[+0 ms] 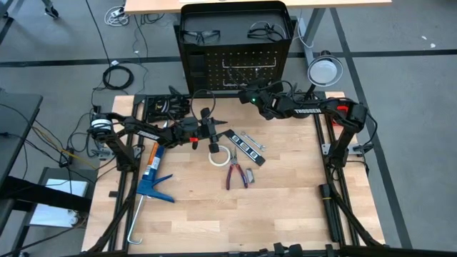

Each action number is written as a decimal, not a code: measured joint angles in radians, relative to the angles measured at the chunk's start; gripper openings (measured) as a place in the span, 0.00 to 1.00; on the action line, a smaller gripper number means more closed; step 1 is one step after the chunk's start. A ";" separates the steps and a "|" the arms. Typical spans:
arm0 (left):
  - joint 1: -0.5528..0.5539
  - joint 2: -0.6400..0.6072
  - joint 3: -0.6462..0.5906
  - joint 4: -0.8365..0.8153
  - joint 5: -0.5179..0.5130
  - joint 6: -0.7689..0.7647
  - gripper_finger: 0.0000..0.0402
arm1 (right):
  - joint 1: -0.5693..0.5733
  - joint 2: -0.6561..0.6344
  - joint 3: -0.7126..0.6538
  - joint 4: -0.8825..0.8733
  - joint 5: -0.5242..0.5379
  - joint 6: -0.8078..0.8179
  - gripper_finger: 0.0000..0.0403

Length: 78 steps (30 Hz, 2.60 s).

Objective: Hang tools onto peg board
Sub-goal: Unhang the silver wrench from the black peg board, then remove the right black safety glasses from the black peg board

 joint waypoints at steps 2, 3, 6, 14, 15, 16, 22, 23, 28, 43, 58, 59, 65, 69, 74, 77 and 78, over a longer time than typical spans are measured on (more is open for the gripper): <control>0.000 0.000 0.000 -0.001 0.000 0.000 0.43 | 0.013 -0.008 0.000 -0.020 0.002 0.013 0.13; 0.000 0.000 0.000 -0.002 -0.001 0.000 0.43 | 0.021 -0.011 0.001 -0.025 0.008 0.014 0.13; 0.000 0.000 0.000 -0.002 -0.004 0.000 0.43 | 0.033 -0.023 0.001 -0.075 0.019 0.014 0.13; 0.000 0.000 0.000 0.000 -0.005 0.000 0.43 | 0.053 -0.029 -0.003 -0.180 -0.020 0.067 0.13; 0.000 0.000 0.000 0.000 -0.005 0.000 0.43 | 0.055 -0.030 -0.002 -0.189 -0.014 0.078 0.13; 0.000 0.000 0.000 0.000 -0.005 0.000 0.43 | 0.056 -0.030 -0.002 -0.207 -0.011 0.089 0.13; 0.000 0.000 0.000 -0.011 -0.021 0.011 0.43 | 0.084 -0.029 -0.003 -0.384 -0.041 0.195 0.13; 0.000 0.000 0.000 -0.013 -0.023 0.012 0.43 | 0.094 -0.029 -0.003 -0.415 -0.050 0.222 0.13; 0.000 0.000 0.000 -0.038 -0.057 0.036 0.43 | 0.164 -0.029 -0.002 -0.566 -0.106 0.322 0.13; 0.000 0.000 0.000 -0.048 -0.079 0.062 0.43 | 0.330 -0.038 -0.015 -0.882 -0.212 0.405 0.13; 0.000 0.000 0.000 -0.056 -0.130 -0.105 0.43 | 0.281 -0.150 -0.045 -0.721 -0.119 0.027 0.13; 0.000 0.000 0.000 -0.051 -0.132 -0.116 0.43 | 0.268 -0.177 -0.045 -0.685 -0.139 -0.020 0.13; 0.000 0.000 0.000 -0.043 -0.131 -0.128 0.43 | 0.190 -0.396 -0.044 -0.401 -0.349 -0.271 0.13; -0.001 0.000 0.000 -0.064 -0.103 -0.174 0.43 | 0.148 -0.541 -0.043 -0.224 -0.455 -0.393 0.13; 0.000 0.000 0.000 -0.086 -0.023 -0.244 0.43 | 0.089 -0.620 0.048 -0.181 -0.461 -0.514 0.15; 0.000 0.000 0.000 -0.086 0.001 -0.252 0.43 | 0.041 -0.607 0.149 -0.195 -0.510 -0.569 0.18; 0.000 0.000 0.000 -0.086 0.005 -0.252 0.43 | 0.021 -0.596 0.189 -0.215 -0.544 -0.579 0.19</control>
